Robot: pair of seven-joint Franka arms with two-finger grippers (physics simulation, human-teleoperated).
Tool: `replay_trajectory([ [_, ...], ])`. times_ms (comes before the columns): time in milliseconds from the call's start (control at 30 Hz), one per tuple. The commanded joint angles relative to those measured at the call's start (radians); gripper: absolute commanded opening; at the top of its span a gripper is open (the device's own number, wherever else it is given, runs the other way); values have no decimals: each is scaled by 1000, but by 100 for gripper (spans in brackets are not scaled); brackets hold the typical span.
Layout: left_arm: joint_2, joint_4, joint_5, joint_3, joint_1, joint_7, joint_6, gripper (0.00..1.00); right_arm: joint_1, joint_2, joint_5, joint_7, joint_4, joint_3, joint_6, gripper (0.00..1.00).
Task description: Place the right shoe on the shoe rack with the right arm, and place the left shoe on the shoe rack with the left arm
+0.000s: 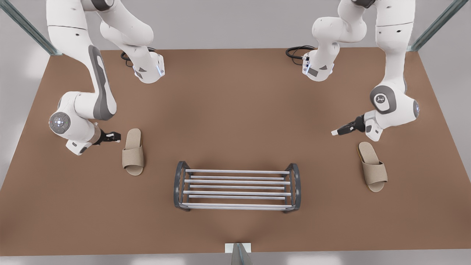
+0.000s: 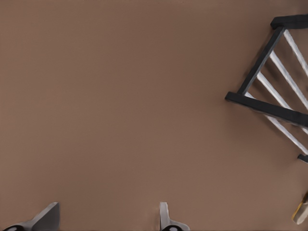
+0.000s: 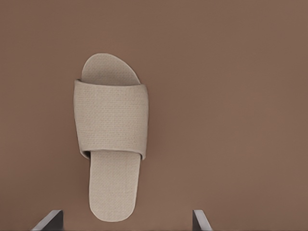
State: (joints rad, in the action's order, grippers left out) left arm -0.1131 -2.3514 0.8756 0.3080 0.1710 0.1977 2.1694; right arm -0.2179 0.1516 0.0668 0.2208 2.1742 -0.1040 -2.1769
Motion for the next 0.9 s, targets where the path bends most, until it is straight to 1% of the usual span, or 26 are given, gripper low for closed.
replay_trajectory([
  [0, -36, -61, 980, -6, -31, 1619, 561, 100, -24, -10, -13, 204, 131, 0, -586, 100],
  [33, -57, -72, 1357, -6, -51, 1900, 547, 100, -31, -6, -19, 203, 154, 0, -604, 100],
  [67, -57, -86, 1568, -6, -85, 1915, 532, 100, -38, -7, -30, 204, 177, 0, -606, 100],
  [100, -66, -83, 1760, -6, -97, 1832, 541, 100, -41, -7, -30, 206, 200, 0, -615, 100],
  [133, -69, -83, 1772, -6, -111, 1677, 570, 100, -40, -7, -30, 206, 245, 0, -704, 100],
  [167, -68, -68, 1774, -6, -111, 1435, 569, 100, -40, 0, -28, 207, 288, 0, -784, 100],
  [233, -73, -37, 1780, -15, -111, 1241, 567, 100, -41, 0, -30, 206, 338, 0, -843, 100],
  [267, -120, -9, 1783, -44, -137, 1212, 563, 100, -49, 3, -30, 206, 357, 0, -853, 100],
  [300, -126, 6, 1783, -46, -145, 1212, 555, 100, -58, 11, -30, 204, 361, 0, -859, 100],
  [333, -143, 38, 1783, -46, -163, 1212, 552, 100, -60, 35, -30, 203, 377, 0, -922, 100],
  [400, -206, 103, 1783, -47, -192, 1212, 543, 100, -69, 59, -28, 201, 401, -2, -972, 100],
  [433, -211, 118, 1781, -47, -200, 1212, 543, 100, -70, 69, -28, 198, 404, -2, -977, 100],
  [500, -215, 121, 1783, -49, -205, 1212, 543, 100, -70, 78, -28, 198, 406, -2, -989, 100],
  [567, -255, 127, 1784, -50, -212, 1210, 472, 100, -69, 91, -28, 198, 404, -3, -1023, 100],
  [633, -257, 135, 1783, -50, -214, 1210, 472, 100, -69, 118, -28, 196, 406, -6, -1054, 100],
  [867, -332, 219, 1786, -58, -222, 1207, 472, 100, -66, 189, -27, 189, 404, -14, -1136, 100],
])
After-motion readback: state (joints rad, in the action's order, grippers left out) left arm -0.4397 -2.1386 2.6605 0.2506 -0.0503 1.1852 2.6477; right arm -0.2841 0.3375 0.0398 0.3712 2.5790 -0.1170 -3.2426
